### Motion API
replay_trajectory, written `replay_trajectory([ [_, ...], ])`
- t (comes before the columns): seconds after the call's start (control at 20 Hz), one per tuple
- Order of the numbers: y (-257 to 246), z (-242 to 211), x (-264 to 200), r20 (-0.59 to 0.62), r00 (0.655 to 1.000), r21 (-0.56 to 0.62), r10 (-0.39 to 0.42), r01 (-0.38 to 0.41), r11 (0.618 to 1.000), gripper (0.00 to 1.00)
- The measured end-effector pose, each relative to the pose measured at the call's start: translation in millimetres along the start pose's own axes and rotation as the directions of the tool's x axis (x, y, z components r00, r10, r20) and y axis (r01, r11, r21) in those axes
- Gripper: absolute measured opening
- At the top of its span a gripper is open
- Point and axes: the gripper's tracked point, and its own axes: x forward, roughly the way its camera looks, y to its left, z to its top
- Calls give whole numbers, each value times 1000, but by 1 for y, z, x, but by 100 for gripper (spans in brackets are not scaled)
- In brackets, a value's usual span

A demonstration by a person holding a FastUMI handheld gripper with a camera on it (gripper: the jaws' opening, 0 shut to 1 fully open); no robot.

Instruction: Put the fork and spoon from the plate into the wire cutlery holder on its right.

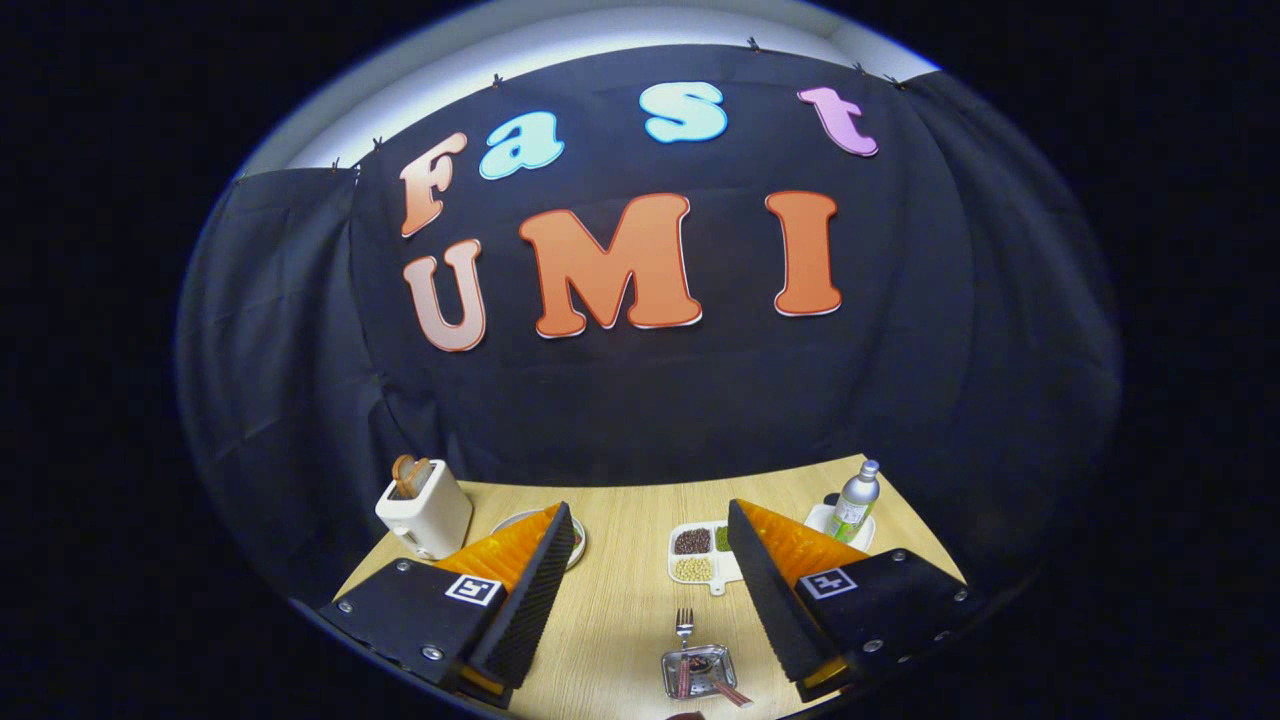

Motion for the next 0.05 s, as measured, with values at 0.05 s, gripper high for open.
replay_trajectory([
  [0.05, -2, 9, -4, 33, 999, -11, -16, 17, 1000, 93],
])
